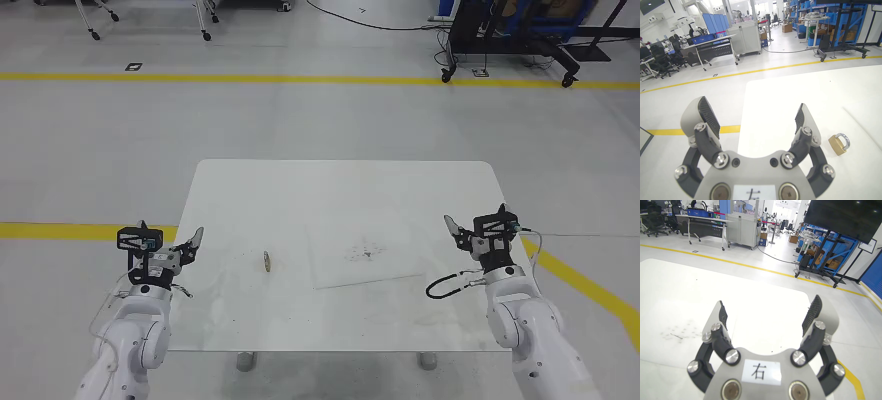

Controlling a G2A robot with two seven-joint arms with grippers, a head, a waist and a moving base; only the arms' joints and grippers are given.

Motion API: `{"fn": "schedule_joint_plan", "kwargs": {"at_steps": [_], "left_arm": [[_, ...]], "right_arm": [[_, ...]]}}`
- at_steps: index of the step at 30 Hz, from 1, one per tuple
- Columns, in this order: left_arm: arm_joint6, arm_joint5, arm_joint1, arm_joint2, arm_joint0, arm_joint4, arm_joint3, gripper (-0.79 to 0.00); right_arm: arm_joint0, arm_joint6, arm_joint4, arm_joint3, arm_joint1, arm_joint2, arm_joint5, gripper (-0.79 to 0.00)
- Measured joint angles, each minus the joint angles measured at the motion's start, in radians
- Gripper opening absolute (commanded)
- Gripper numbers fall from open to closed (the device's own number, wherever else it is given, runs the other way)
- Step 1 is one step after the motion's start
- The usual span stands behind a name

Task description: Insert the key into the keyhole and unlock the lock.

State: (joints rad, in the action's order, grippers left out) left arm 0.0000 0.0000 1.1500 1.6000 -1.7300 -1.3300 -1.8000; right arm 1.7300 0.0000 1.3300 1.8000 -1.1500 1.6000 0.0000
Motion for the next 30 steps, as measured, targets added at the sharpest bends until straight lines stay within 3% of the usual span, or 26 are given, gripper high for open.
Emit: {"fn": "schedule_joint_plan", "kwargs": {"at_steps": [6,15,25,28,30], "left_arm": [[0.000,0.000,0.000,0.000,0.000,0.000,0.000,0.000],[0.000,0.000,0.000,0.000,0.000,0.000,0.000,0.000],[0.000,0.000,0.000,0.000,0.000,0.000,0.000,0.000],[0.000,0.000,0.000,0.000,0.000,0.000,0.000,0.000],[0.000,0.000,0.000,0.000,0.000,0.000,0.000,0.000]], "right_arm": [[-0.007,0.007,0.004,-0.009,0.000,-0.010,-0.019,0.000],[-0.199,0.116,-0.047,-0.184,-0.018,-0.221,-0.249,0.000],[-0.207,0.122,-0.052,-0.198,-0.019,-0.230,-0.258,0.000],[-0.254,0.129,-0.095,-0.279,-0.019,-0.262,-0.382,0.000],[-0.308,0.095,-0.158,-0.365,-0.017,-0.280,-0.562,0.000]]}}
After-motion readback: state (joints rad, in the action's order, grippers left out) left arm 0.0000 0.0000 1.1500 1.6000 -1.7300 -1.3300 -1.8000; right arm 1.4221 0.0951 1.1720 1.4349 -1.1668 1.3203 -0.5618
